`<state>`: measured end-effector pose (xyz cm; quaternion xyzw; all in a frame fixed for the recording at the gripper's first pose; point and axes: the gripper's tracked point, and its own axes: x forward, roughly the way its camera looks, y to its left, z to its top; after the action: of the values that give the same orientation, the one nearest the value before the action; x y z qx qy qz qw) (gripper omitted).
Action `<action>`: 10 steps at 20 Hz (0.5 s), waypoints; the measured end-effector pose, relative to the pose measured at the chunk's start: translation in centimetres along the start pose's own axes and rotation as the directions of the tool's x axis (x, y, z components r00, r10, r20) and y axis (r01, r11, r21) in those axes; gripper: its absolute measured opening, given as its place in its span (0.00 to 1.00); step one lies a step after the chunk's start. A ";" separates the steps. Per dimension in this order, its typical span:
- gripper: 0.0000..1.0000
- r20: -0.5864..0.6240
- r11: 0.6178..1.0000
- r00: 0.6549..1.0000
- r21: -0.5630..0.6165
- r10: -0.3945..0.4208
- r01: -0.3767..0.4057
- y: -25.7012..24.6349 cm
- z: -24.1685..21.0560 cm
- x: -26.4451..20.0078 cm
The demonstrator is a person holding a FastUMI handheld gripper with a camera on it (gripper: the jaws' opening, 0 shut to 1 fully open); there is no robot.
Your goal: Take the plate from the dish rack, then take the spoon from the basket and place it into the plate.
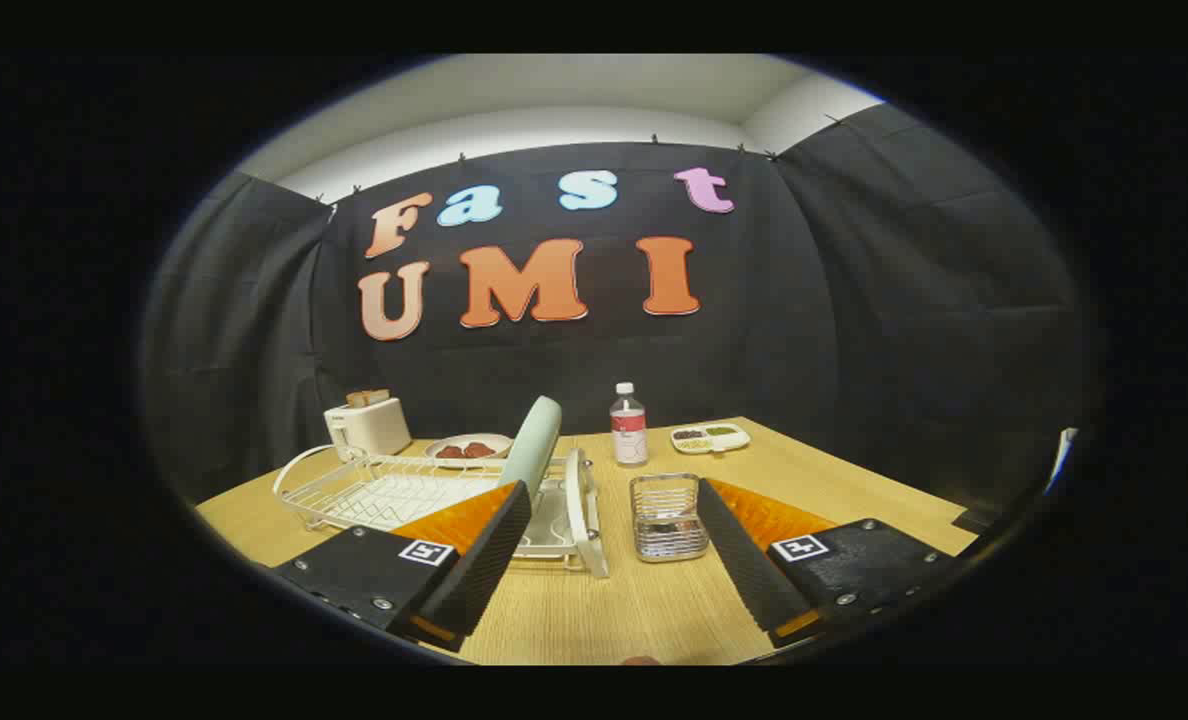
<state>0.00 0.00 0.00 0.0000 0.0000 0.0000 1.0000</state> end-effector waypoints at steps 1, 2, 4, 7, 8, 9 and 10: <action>0.99 0.000 1.000 1.000 0.000 -0.001 0.001 0.0 0.0 0.0; 0.99 -0.002 1.000 1.000 -0.001 -0.002 0.002 0.0 -0.1 0.0; 1.00 -0.009 1.000 1.000 -0.002 -0.002 0.002 0.0 -0.4 0.0; 0.99 -0.015 1.000 1.000 -0.004 -0.003 0.003 -0.1 -0.5 0.0; 0.99 -0.014 1.000 1.000 -0.005 -0.004 0.004 -0.1 -0.5 0.0; 0.99 -0.014 1.000 1.000 -0.007 -0.005 0.004 -0.1 -0.5 0.1; 0.99 -0.014 1.000 1.000 -0.010 -0.005 0.005 -0.1 -0.5 0.0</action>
<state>0.03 -0.08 -0.48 -0.0048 0.0072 -0.0024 1.0000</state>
